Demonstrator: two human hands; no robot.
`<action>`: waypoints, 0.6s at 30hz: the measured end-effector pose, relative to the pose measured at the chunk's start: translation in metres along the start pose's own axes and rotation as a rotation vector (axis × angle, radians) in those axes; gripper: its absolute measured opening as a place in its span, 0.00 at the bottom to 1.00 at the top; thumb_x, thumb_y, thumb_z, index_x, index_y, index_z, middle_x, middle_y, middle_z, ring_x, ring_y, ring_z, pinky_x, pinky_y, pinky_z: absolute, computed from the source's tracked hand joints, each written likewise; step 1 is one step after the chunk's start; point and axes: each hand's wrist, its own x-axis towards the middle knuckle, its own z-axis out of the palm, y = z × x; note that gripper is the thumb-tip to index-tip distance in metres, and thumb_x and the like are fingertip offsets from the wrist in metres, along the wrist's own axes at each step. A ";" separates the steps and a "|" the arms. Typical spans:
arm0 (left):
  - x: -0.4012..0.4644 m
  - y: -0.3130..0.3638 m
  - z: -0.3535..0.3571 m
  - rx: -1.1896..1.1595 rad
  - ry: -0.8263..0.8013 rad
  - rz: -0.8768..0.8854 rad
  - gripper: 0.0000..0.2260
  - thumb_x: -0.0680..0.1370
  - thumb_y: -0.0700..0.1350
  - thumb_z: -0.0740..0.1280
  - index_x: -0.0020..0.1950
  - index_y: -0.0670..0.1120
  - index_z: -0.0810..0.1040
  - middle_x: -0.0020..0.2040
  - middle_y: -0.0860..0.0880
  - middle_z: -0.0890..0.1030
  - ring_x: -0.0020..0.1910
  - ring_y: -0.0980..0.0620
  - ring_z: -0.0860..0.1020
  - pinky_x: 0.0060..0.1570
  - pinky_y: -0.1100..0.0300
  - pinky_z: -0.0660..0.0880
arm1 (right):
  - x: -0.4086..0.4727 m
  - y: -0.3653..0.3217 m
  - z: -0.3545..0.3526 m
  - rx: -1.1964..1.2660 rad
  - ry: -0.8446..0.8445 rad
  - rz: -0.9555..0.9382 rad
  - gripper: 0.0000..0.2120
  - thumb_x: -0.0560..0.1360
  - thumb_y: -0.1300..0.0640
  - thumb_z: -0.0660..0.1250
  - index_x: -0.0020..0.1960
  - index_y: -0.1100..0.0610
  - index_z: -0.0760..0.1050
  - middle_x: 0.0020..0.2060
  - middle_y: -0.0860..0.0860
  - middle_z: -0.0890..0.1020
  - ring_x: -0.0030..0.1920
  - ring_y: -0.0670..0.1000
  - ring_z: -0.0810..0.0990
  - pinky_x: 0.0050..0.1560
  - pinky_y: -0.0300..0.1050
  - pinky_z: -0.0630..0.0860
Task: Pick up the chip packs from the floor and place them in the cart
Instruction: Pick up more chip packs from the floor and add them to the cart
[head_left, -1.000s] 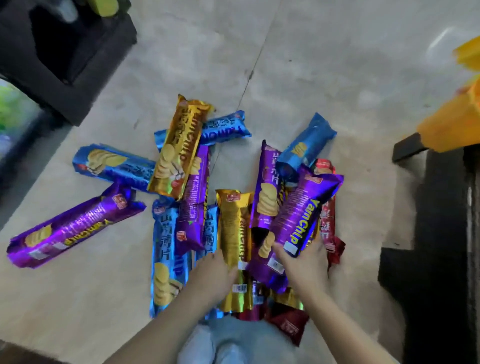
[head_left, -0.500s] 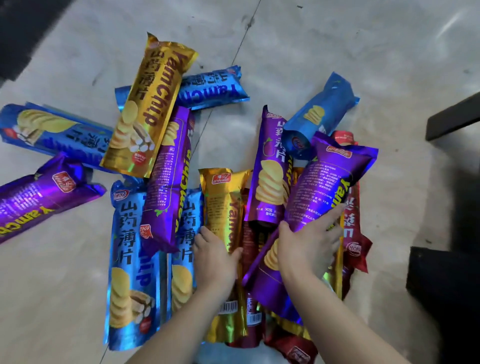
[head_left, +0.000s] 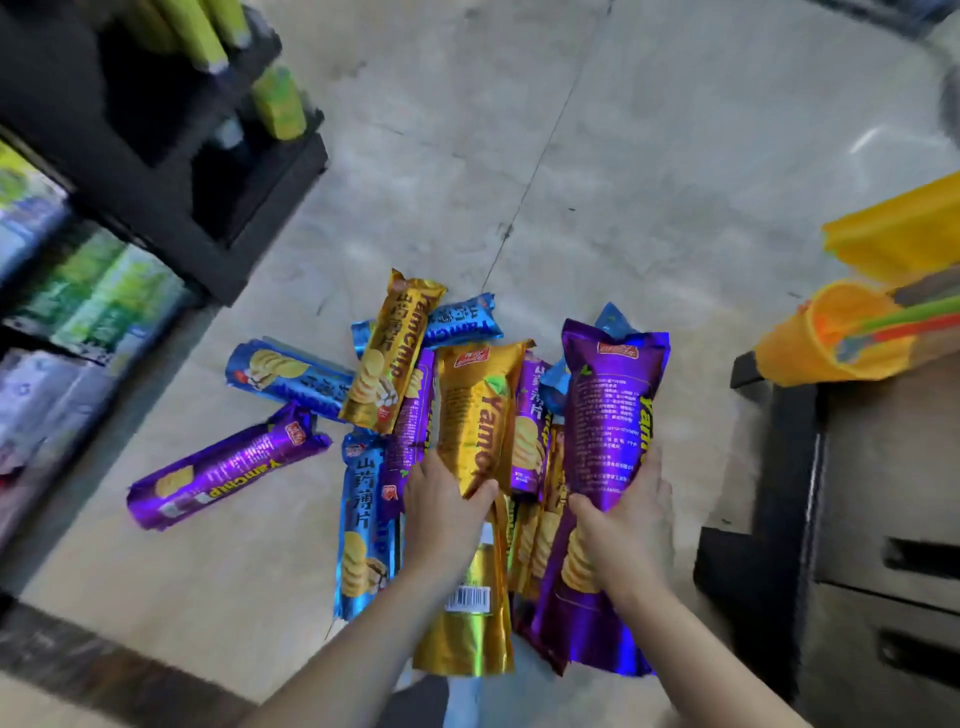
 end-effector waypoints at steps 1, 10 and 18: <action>-0.019 0.021 -0.024 -0.022 0.013 0.021 0.32 0.74 0.51 0.70 0.73 0.43 0.61 0.67 0.44 0.69 0.67 0.44 0.68 0.66 0.49 0.68 | -0.015 -0.018 -0.022 0.009 -0.005 -0.018 0.47 0.68 0.54 0.74 0.78 0.54 0.49 0.67 0.60 0.69 0.68 0.60 0.68 0.67 0.56 0.68; -0.169 0.144 -0.223 -0.182 0.236 0.185 0.27 0.71 0.51 0.72 0.65 0.41 0.69 0.57 0.41 0.74 0.57 0.41 0.75 0.58 0.46 0.73 | -0.160 -0.150 -0.169 0.084 0.001 -0.347 0.44 0.62 0.50 0.71 0.74 0.55 0.57 0.61 0.60 0.75 0.61 0.61 0.73 0.59 0.59 0.73; -0.268 0.114 -0.336 -0.362 0.449 0.197 0.24 0.70 0.55 0.72 0.62 0.48 0.70 0.55 0.47 0.76 0.54 0.46 0.77 0.53 0.48 0.76 | -0.256 -0.223 -0.198 0.268 -0.099 -0.613 0.43 0.59 0.47 0.69 0.71 0.51 0.59 0.53 0.56 0.77 0.52 0.59 0.78 0.51 0.58 0.78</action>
